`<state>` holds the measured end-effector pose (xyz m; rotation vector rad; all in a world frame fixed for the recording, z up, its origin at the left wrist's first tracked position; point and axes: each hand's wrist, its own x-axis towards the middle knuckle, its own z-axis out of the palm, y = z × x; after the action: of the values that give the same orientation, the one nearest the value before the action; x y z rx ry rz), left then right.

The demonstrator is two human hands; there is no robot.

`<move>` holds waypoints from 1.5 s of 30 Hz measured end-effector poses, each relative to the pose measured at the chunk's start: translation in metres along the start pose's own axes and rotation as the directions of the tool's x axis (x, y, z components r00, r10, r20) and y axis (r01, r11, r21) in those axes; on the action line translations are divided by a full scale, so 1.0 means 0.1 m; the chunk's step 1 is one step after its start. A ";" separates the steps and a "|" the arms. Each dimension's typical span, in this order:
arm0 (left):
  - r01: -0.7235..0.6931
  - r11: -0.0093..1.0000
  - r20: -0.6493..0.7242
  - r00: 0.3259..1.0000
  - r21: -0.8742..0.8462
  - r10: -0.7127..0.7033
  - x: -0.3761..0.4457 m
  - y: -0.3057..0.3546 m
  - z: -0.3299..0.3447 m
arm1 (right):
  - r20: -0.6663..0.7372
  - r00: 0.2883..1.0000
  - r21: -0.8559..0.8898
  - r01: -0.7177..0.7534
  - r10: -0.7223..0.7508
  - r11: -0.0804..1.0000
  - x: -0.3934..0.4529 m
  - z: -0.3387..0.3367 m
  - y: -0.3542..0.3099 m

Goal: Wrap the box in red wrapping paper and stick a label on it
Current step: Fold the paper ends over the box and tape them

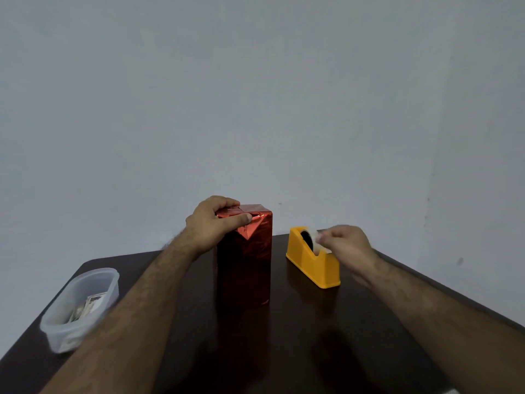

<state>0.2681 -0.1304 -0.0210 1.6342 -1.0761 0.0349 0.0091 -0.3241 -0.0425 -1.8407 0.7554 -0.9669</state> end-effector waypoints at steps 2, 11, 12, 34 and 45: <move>-0.006 1.000 0.004 1.000 0.008 0.006 0.00 0.00 0.00 | 0.156 0.983 0.002 0.100 -0.099 0.995 0.01 -0.03 -0.27; -0.009 0.997 -0.004 1.000 0.076 0.009 -0.01 0.04 0.01 | 0.576 0.798 -0.251 0.380 -0.178 0.890 0.41 0.09 -1.45; -0.010 0.996 -0.006 1.000 0.087 0.011 -0.02 0.06 0.01 | 0.617 0.773 -0.291 0.400 -0.149 0.869 0.44 0.15 -1.57; 0.042 0.992 -0.006 0.999 0.115 -0.041 -0.01 0.07 0.02 | 0.719 0.684 -0.538 0.438 0.121 0.720 0.69 1.14 -2.02; 0.020 0.993 -0.003 1.000 0.120 -0.020 -0.02 0.10 0.02 | 0.646 0.747 -0.698 0.492 0.159 0.520 0.60 1.21 -2.00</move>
<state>0.2595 -0.1307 -0.0151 1.7525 -1.0732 0.0896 0.1638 -0.2381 0.1218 -2.9426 0.6099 0.1179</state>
